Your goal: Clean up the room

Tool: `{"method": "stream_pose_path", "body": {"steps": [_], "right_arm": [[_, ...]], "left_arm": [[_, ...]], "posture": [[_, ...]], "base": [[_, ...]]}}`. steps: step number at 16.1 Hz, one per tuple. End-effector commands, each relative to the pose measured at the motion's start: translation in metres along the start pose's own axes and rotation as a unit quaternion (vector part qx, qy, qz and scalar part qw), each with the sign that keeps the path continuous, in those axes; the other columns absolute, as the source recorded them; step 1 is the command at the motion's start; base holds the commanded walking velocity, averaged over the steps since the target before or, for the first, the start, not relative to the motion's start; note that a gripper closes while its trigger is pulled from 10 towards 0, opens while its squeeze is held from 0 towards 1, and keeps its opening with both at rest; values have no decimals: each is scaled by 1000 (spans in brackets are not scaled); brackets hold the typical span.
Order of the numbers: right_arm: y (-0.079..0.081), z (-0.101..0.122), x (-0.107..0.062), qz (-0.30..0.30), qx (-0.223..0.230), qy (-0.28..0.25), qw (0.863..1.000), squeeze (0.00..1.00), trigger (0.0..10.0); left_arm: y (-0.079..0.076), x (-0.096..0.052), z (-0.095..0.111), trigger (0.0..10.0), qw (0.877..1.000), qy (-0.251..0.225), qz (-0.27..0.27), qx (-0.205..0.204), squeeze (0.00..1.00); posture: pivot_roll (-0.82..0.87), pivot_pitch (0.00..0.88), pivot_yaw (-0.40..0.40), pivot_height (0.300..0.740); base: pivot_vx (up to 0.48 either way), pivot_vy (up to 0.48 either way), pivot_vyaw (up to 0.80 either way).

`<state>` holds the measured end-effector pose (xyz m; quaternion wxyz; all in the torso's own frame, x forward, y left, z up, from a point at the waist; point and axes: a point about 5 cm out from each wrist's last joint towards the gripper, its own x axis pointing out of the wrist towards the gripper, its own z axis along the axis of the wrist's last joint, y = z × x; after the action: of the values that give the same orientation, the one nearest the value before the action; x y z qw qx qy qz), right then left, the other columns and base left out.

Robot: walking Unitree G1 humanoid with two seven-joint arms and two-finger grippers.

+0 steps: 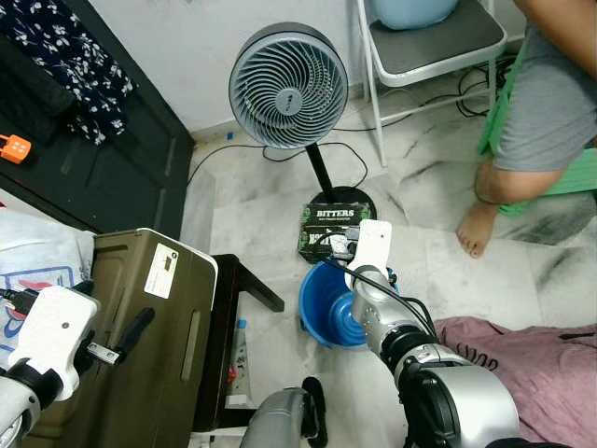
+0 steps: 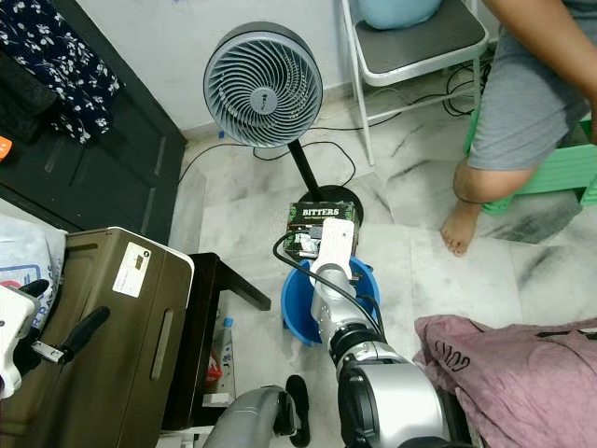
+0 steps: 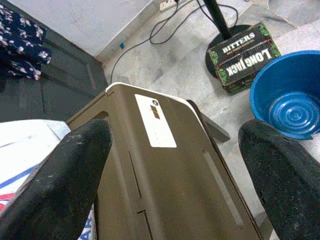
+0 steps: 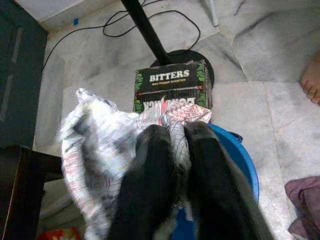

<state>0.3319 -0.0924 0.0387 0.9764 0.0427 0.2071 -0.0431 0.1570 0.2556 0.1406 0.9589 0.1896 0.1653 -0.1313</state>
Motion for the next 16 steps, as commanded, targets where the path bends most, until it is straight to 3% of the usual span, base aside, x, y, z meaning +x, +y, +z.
{"method": "stream_pose_path", "body": {"steps": [1, 5, 11, 13, 16], "right_arm": [[9, -4, -3, 7, 3, 7, 1000, 1000, 10000], [9, 6, -1, 5, 9, -17, 1000, 1000, 10000], [30, 40, -1, 31, 30, -86, 995, 1000, 10000], [40, 44, -4, 61, 33, -99, 993, 1000, 10000], [35, 31, -10, 97, 9, -108, 989, 1000, 10000]], "left_arm": [[6, -4, -1, 10000, 1000, 12, 9, 8, 0], [6, -3, -2, 10000, 1000, 13, 10, 7, 0], [7, -1, -3, 10000, 1000, 13, 12, 8, 0], [4, 5, -2, 10000, 1000, 6, 10, 4, 0], [-4, 25, 0, 10000, 1000, -22, 15, -15, 0]], "posture": [[334, 211, 324, 740], [333, 206, 320, 740], [321, 196, 326, 740], [294, 184, 312, 740], [220, 144, 268, 740]], "base": [[0, 0, 0], [0, 0, 0], [0, 0, 0], [0, 0, 0], [0, 0, 0]]}}
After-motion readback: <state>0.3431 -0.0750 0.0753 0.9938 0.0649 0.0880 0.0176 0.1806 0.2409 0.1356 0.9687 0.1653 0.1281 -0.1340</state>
